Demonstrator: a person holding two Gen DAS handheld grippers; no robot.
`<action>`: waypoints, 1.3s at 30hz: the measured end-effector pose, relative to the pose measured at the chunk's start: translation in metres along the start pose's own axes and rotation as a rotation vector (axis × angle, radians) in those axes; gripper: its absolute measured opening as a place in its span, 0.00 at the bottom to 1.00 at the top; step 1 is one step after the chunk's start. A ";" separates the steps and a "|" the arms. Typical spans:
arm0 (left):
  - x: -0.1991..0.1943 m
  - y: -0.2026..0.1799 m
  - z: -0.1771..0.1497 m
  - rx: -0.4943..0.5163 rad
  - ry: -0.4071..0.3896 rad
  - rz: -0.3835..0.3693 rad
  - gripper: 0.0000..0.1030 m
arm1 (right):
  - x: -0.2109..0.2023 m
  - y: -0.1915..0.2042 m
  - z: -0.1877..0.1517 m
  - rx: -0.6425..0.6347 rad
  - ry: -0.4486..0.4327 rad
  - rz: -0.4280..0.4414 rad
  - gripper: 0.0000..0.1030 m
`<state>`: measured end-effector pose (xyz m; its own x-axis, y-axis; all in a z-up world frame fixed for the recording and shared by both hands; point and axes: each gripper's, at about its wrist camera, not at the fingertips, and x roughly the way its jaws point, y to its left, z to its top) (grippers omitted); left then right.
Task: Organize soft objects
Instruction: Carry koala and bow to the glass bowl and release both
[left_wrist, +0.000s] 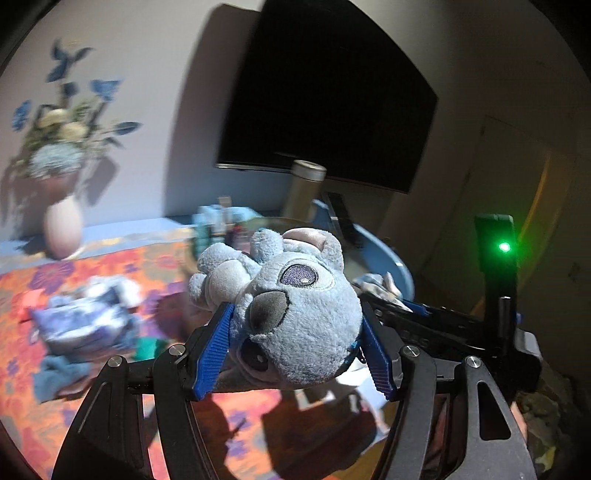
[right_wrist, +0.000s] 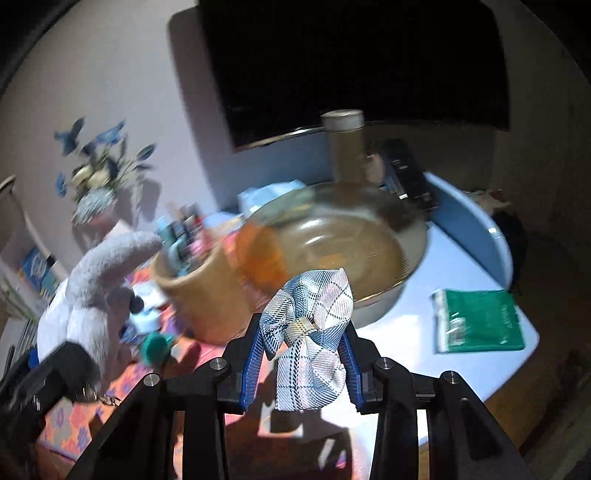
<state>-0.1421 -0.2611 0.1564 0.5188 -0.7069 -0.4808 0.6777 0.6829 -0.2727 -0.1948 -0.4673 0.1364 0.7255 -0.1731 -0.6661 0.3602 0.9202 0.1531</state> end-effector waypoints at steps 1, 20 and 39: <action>0.006 -0.008 0.003 0.008 0.002 -0.019 0.61 | -0.001 -0.004 0.002 0.010 -0.009 -0.012 0.36; 0.146 -0.037 0.080 0.036 0.030 -0.025 0.63 | 0.081 -0.076 0.077 0.152 0.001 -0.117 0.59; 0.094 -0.032 0.070 0.045 -0.042 0.001 0.90 | 0.046 -0.070 0.053 0.164 -0.012 -0.128 0.65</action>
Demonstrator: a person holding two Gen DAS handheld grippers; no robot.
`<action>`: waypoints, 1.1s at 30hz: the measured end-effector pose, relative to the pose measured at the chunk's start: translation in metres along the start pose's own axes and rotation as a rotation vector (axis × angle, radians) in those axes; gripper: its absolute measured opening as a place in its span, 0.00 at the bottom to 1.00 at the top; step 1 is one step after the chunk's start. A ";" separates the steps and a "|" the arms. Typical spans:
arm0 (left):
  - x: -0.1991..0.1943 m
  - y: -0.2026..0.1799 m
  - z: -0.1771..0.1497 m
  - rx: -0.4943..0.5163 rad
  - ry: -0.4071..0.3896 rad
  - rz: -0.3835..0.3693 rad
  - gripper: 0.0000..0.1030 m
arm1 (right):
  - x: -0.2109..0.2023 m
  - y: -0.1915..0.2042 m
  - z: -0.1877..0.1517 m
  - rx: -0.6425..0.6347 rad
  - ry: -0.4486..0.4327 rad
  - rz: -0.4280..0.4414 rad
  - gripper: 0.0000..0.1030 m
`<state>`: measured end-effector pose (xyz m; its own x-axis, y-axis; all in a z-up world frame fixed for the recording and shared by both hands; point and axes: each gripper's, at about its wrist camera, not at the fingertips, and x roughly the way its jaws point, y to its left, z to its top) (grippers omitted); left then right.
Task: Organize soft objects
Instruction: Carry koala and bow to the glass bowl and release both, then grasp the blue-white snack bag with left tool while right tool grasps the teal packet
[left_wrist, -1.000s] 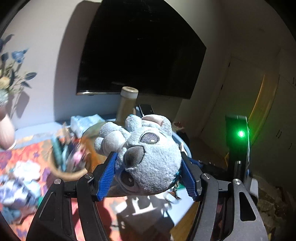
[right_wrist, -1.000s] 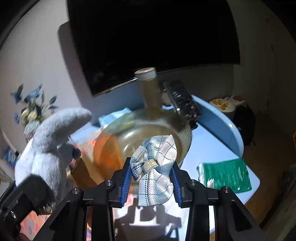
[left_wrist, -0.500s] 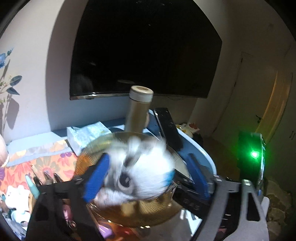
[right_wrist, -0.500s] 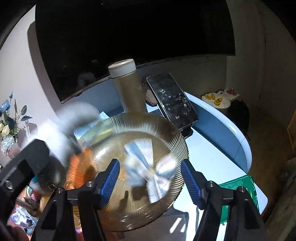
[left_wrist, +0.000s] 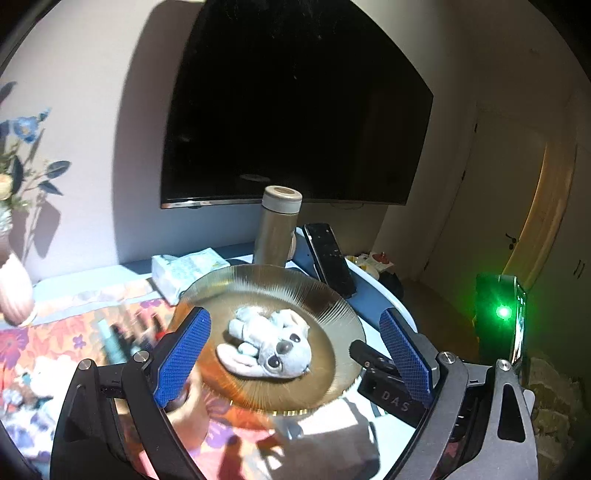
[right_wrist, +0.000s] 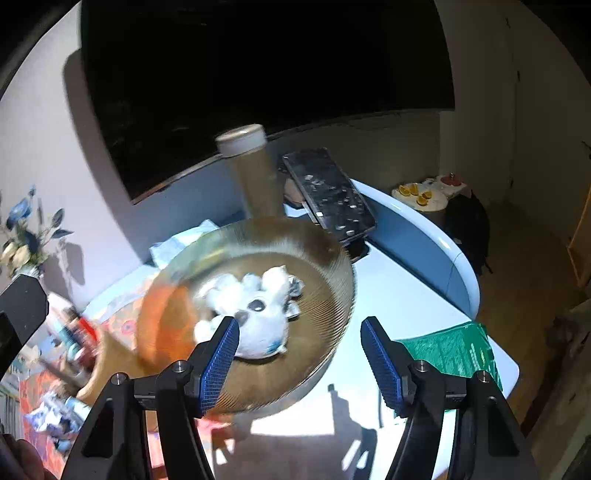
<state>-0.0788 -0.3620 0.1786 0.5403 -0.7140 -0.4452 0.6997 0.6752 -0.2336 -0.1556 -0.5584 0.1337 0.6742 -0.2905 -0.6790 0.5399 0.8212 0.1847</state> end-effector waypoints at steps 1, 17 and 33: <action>-0.009 0.002 -0.003 -0.007 -0.005 0.003 0.90 | -0.004 0.004 -0.002 -0.007 -0.004 0.006 0.65; -0.159 0.118 -0.052 -0.142 -0.102 0.268 0.90 | -0.041 0.145 -0.070 -0.228 0.011 0.239 0.77; -0.170 0.232 -0.113 -0.205 0.024 0.345 0.90 | 0.017 0.231 -0.133 -0.397 0.200 0.341 0.77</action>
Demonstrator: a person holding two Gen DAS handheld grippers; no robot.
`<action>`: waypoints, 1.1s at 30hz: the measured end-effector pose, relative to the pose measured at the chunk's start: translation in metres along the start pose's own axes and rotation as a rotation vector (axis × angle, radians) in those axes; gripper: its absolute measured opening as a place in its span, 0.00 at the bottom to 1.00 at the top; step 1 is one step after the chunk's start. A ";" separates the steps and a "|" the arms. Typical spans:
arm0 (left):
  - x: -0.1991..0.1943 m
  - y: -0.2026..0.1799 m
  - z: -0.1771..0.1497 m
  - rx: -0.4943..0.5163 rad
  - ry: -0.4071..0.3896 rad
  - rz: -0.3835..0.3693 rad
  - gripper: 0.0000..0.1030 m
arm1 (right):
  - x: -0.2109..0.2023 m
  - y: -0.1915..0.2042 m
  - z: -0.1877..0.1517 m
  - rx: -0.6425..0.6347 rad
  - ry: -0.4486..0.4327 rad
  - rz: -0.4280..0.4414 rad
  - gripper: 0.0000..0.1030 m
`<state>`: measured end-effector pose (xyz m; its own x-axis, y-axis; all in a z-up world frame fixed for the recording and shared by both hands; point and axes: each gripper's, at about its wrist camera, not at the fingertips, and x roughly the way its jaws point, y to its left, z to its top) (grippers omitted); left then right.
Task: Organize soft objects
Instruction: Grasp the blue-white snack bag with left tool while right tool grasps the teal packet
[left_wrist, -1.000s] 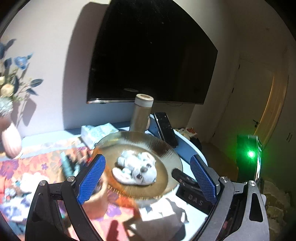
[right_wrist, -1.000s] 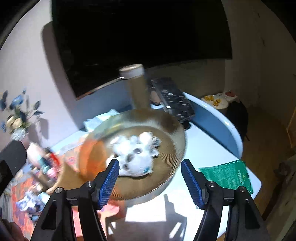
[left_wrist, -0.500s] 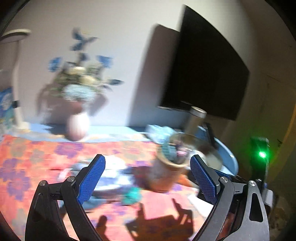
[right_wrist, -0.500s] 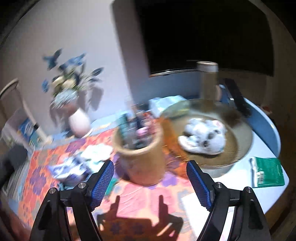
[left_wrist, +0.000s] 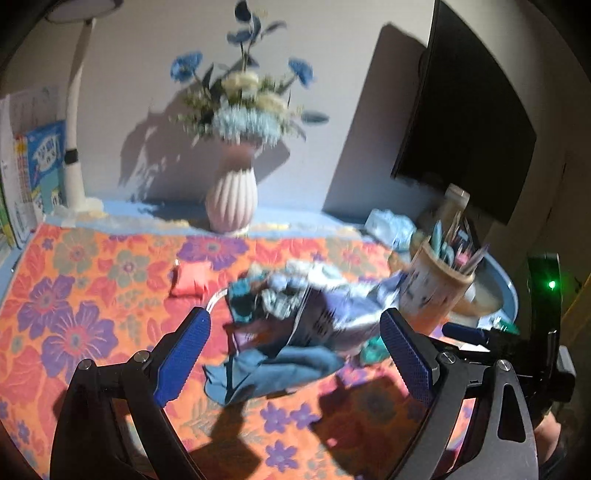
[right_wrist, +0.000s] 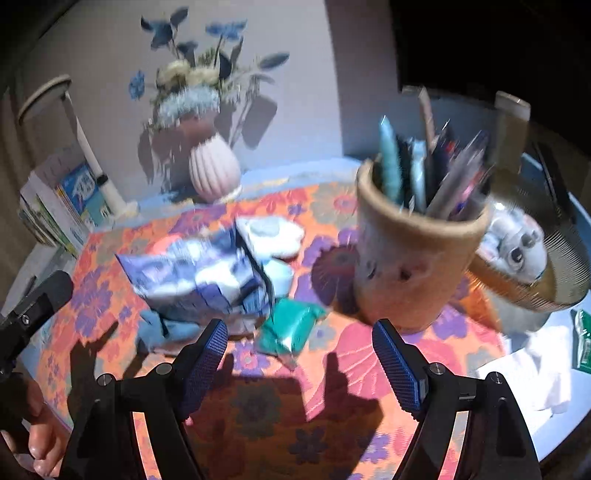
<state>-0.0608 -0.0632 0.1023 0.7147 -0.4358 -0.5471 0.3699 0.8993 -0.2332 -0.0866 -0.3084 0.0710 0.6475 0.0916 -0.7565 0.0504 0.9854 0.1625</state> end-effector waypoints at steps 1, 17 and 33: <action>0.005 0.001 -0.004 0.006 0.010 -0.001 0.90 | 0.004 0.000 -0.003 0.001 0.013 0.003 0.77; 0.035 -0.026 0.018 0.187 0.036 -0.098 0.99 | 0.059 -0.014 -0.012 0.097 0.124 0.099 0.77; 0.075 -0.053 0.013 0.390 0.170 -0.173 0.99 | 0.069 0.018 -0.003 0.000 0.066 0.009 0.46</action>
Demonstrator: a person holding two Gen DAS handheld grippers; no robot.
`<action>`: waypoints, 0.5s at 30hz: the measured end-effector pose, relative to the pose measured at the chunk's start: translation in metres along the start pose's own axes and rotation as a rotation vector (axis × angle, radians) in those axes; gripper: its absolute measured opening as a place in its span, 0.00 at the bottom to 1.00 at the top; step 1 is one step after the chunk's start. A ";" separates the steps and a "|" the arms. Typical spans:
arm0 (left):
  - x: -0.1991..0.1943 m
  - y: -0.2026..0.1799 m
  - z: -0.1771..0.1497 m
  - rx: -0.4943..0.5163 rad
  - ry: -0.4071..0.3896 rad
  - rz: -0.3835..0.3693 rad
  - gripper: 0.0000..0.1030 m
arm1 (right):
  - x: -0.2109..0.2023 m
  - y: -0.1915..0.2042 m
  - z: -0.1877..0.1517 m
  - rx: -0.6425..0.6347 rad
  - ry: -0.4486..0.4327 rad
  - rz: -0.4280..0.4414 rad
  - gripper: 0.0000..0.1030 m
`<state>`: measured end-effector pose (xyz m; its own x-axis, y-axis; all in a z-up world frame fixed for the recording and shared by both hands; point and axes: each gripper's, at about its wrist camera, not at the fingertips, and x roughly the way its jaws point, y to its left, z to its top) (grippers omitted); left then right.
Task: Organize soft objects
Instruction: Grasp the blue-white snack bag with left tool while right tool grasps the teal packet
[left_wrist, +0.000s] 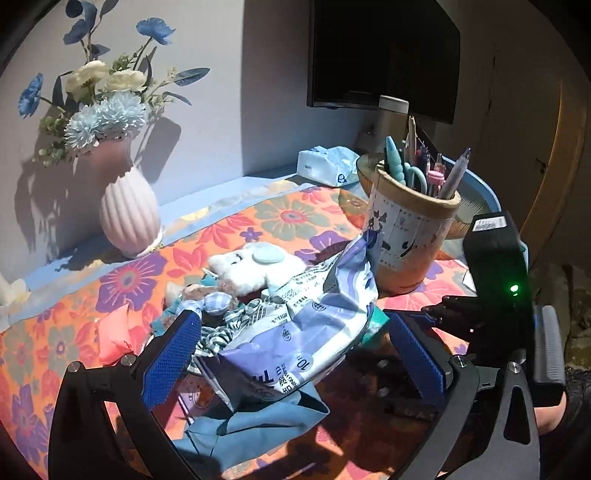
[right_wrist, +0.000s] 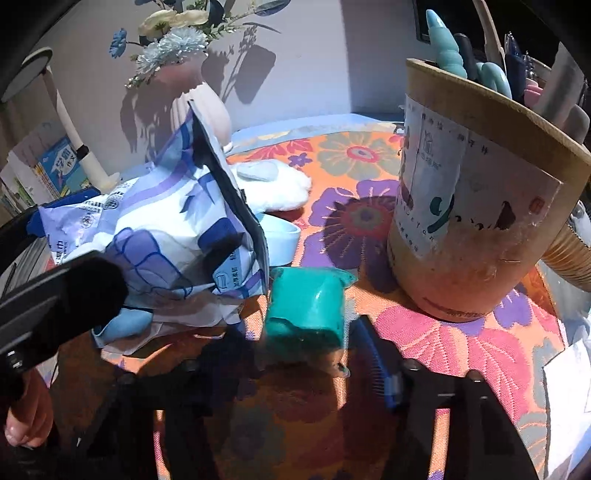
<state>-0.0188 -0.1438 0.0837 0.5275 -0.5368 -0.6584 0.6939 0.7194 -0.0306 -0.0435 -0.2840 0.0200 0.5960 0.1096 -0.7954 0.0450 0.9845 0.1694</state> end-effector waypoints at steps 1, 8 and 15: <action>0.002 -0.001 0.000 0.003 0.003 0.003 0.98 | 0.000 0.001 0.000 -0.006 -0.002 -0.001 0.43; 0.012 -0.013 -0.005 0.048 0.027 0.018 0.73 | -0.008 -0.011 -0.005 -0.012 -0.008 0.020 0.37; 0.008 -0.016 -0.004 0.020 -0.021 0.043 0.63 | -0.014 -0.020 -0.009 0.008 -0.020 0.043 0.37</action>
<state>-0.0274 -0.1576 0.0757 0.5674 -0.5150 -0.6425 0.6799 0.7332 0.0126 -0.0596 -0.3043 0.0224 0.6139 0.1489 -0.7752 0.0251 0.9779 0.2077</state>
